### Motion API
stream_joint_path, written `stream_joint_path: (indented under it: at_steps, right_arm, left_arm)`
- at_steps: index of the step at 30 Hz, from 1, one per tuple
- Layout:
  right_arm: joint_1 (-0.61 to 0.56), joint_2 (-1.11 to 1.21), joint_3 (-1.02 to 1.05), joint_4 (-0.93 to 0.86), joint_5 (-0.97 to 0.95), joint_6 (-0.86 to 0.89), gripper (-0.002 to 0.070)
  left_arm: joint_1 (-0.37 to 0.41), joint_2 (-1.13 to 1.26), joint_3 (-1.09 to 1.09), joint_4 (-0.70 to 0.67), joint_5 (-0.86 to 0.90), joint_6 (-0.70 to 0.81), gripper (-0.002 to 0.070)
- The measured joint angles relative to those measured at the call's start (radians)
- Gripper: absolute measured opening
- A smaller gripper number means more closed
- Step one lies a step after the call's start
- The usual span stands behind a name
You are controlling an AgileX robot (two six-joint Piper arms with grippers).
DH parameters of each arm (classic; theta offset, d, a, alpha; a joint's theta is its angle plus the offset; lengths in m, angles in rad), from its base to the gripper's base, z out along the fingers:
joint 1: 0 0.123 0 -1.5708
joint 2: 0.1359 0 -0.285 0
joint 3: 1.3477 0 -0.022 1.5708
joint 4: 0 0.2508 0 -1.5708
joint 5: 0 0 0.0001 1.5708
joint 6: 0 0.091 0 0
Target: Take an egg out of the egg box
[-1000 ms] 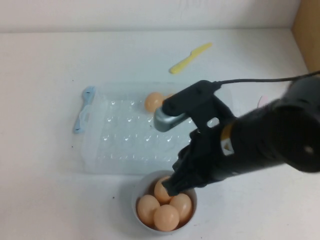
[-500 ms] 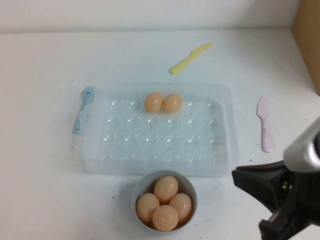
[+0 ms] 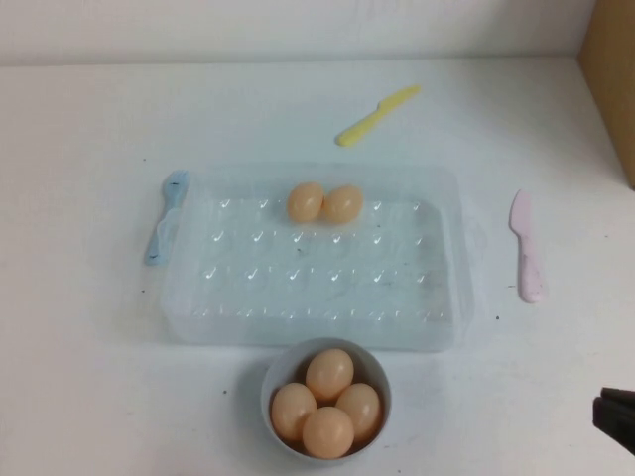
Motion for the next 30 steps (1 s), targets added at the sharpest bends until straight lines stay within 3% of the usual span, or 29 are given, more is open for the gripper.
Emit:
stream_joint_path:
  at_steps: [5,19,23,30]
  right_arm:
    - [-0.081,-0.149,0.089,-0.016,0.0,0.0,-0.0017]
    - [-0.732,-0.484,0.373,-0.001,-0.181,0.0,-0.0017]
    - [-0.802,-0.486,0.421,0.005,-0.211,-0.002,-0.0017]
    - [-0.809,-0.486,0.452,0.023,-0.229,-0.002,-0.0017]
  left_arm:
    - [0.0,0.0,0.0,0.0,0.0,0.0,-0.0004]
    - [0.0,0.0,0.0,0.0,0.0,0.0,-0.0004]
    - [0.0,0.0,0.0,0.0,0.0,0.0,-0.0004]
    - [0.0,0.0,0.0,0.0,0.0,0.0,-0.0004]
